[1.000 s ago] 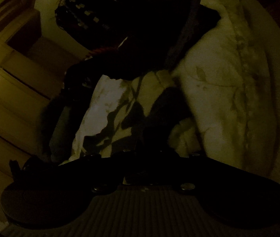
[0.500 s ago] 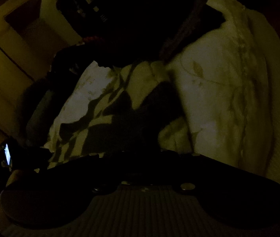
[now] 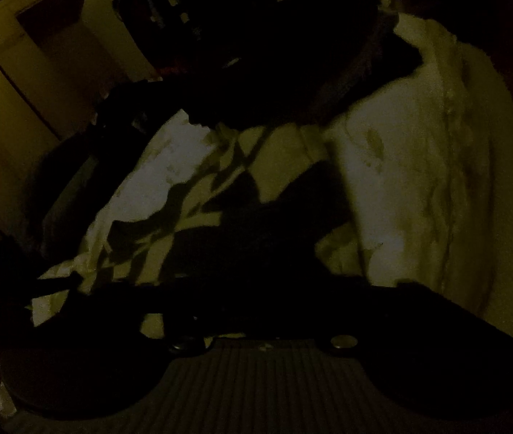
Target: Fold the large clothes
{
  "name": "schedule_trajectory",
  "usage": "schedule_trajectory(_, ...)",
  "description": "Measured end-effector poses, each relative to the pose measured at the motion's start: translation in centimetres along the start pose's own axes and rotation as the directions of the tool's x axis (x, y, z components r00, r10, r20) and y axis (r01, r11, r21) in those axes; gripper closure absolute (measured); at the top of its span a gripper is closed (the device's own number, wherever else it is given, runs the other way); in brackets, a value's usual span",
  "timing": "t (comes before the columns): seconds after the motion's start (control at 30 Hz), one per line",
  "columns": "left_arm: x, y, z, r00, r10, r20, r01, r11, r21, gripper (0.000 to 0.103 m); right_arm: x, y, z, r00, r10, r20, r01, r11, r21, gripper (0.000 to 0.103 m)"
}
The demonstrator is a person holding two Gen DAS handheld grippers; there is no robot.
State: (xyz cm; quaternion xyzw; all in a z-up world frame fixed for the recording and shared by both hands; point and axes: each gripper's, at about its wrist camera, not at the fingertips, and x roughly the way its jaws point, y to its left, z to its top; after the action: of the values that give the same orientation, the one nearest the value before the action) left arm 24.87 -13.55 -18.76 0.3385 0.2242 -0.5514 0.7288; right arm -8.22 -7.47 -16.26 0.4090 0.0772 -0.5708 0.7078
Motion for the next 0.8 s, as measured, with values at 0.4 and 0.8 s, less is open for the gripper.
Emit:
schedule_trajectory(0.4,-4.6,-1.1,-3.4,0.998,-0.058,-0.023,0.06,0.993,0.101,0.0,-2.3,1.5,0.2,1.0,-0.015,0.016,0.015,0.999,-0.051,0.034)
schedule_trajectory(0.8,-8.6,2.9,-11.2,0.943,-0.322,-0.083,0.317,0.946,-0.066,0.0,-6.1,0.7,-2.5,0.981,0.084,-0.174,-0.083,0.996,0.013,0.034)
